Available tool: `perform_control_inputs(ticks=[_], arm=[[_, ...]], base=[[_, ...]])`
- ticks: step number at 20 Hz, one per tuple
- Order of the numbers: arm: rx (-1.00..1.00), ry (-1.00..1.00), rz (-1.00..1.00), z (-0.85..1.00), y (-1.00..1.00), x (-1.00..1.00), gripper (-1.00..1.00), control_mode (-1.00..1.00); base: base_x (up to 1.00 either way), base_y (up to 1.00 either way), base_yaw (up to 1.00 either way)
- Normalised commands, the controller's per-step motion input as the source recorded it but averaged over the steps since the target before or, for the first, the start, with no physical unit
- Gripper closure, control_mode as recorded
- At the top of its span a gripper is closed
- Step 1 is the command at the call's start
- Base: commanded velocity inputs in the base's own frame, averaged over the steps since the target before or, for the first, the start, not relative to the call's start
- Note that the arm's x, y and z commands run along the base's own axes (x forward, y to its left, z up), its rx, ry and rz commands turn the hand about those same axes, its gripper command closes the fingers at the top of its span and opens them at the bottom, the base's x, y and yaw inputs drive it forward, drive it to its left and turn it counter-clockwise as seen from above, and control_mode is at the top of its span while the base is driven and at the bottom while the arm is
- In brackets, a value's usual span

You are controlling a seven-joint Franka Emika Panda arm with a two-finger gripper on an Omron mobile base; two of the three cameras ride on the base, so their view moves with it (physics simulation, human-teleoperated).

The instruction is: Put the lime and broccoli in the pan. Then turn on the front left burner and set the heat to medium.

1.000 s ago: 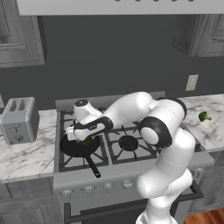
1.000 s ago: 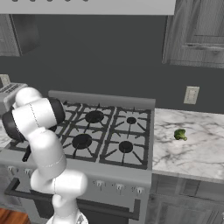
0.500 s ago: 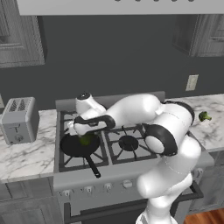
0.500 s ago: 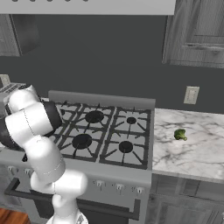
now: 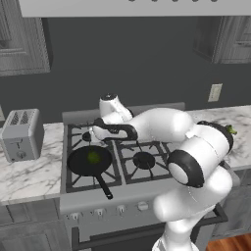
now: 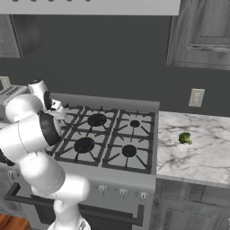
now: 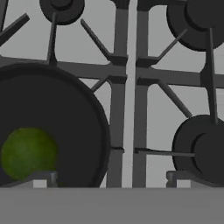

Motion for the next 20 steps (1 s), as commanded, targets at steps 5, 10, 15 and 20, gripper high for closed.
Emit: perform_control_inputs(ticks=[5, 10, 15, 20], arm=[[0.00, 0.00, 0.00, 0.09, -0.92, 0.01, -1.00, -1.00], [0.00, 0.01, 0.00, 0.00, -1.00, 0.18, -1.00, -1.00], [0.06, 0.01, 0.00, 0.00, -1.00, 0.33, -1.00, -1.00], [0.07, 0.02, 0.00, 0.00, -1.00, 0.49, -1.00, -1.00]], base=[[0.00, 0.00, 0.00], [0.00, 0.00, 0.00], [0.00, 0.00, 0.00], [0.00, 0.00, 0.00]])
